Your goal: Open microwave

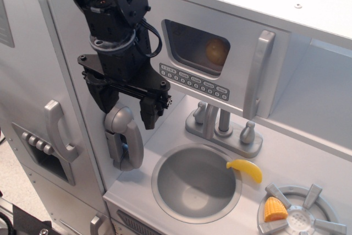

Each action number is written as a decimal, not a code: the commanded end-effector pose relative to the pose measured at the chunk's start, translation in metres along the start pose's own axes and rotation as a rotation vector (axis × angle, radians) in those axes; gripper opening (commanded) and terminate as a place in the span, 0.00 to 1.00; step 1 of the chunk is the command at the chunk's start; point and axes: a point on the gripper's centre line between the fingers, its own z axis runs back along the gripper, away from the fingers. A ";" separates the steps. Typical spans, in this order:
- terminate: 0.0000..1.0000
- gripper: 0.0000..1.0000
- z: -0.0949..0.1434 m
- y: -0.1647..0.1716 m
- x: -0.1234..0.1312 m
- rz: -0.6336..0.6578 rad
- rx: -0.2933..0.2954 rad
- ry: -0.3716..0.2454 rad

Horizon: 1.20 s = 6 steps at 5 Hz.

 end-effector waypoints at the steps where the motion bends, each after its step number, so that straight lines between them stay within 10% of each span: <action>1: 0.00 1.00 0.000 0.000 0.000 0.000 0.000 0.000; 6: 0.00 1.00 0.000 -0.129 0.045 -0.147 -0.092 -0.181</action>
